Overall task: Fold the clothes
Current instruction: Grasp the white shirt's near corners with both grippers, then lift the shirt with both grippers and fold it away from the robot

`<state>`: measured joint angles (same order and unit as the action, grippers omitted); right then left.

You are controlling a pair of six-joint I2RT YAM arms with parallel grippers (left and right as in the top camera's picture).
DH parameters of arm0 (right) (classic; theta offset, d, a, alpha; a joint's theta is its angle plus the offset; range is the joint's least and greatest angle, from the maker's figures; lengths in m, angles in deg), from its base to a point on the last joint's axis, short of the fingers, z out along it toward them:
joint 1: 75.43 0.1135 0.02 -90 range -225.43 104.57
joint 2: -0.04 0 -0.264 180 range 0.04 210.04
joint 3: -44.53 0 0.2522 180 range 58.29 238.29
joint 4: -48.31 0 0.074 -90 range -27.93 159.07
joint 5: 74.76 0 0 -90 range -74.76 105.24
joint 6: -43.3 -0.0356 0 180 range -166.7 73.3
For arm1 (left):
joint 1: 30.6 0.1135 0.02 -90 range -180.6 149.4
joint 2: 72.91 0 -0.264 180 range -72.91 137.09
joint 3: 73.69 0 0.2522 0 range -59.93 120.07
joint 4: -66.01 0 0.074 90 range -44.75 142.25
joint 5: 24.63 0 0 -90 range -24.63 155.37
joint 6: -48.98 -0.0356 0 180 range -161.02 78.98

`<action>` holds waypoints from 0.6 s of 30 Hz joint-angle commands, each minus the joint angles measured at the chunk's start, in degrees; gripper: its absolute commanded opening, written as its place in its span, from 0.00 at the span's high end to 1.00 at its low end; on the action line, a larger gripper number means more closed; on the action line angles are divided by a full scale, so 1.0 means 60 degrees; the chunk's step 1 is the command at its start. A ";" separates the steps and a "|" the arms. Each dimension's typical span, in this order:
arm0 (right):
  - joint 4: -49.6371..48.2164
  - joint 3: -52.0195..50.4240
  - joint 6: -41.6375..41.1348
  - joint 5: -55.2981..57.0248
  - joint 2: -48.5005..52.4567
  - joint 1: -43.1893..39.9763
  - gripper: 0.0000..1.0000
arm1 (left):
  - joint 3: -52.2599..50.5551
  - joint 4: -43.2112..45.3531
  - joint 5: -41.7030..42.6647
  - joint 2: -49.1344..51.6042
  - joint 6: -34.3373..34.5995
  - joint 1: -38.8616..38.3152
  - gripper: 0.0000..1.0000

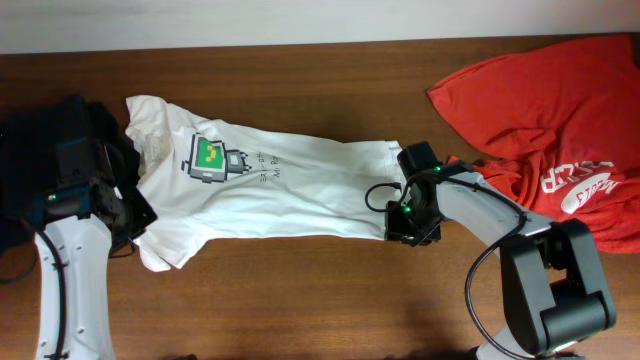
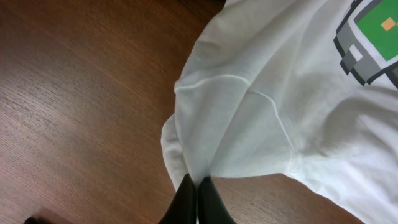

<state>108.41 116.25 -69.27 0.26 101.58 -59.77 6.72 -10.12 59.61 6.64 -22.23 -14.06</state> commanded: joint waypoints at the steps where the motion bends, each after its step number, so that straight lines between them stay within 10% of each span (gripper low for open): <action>1: -0.0018 -0.0073 -0.0157 0.0503 0.0033 0.0084 0.60 | 0.0022 0.0015 0.0069 -0.0080 -0.0142 0.0022 1.00; 8: -0.0488 -0.0433 -0.0831 0.0856 0.0033 0.0084 0.49 | 0.0022 0.0025 0.0073 -0.0080 -0.0142 0.0022 1.00; 11: -0.0554 -0.0561 -0.0827 0.0856 0.0033 0.0087 0.63 | 0.0022 0.0022 0.0073 -0.0080 -0.0142 0.0022 1.00; 13: -0.0550 -0.0561 -0.0827 0.0856 0.0033 0.0084 0.96 | 0.0022 0.0022 0.0069 -0.0080 -0.0142 0.0022 1.00; 18: 0.2998 0.4047 0.0619 0.0903 -0.0437 -0.1479 0.96 | 0.0459 0.1625 0.1541 -0.0084 -0.0284 0.0022 1.00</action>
<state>119.58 124.75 -70.62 4.67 101.60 -63.84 6.76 -3.41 62.65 6.64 -22.23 -14.06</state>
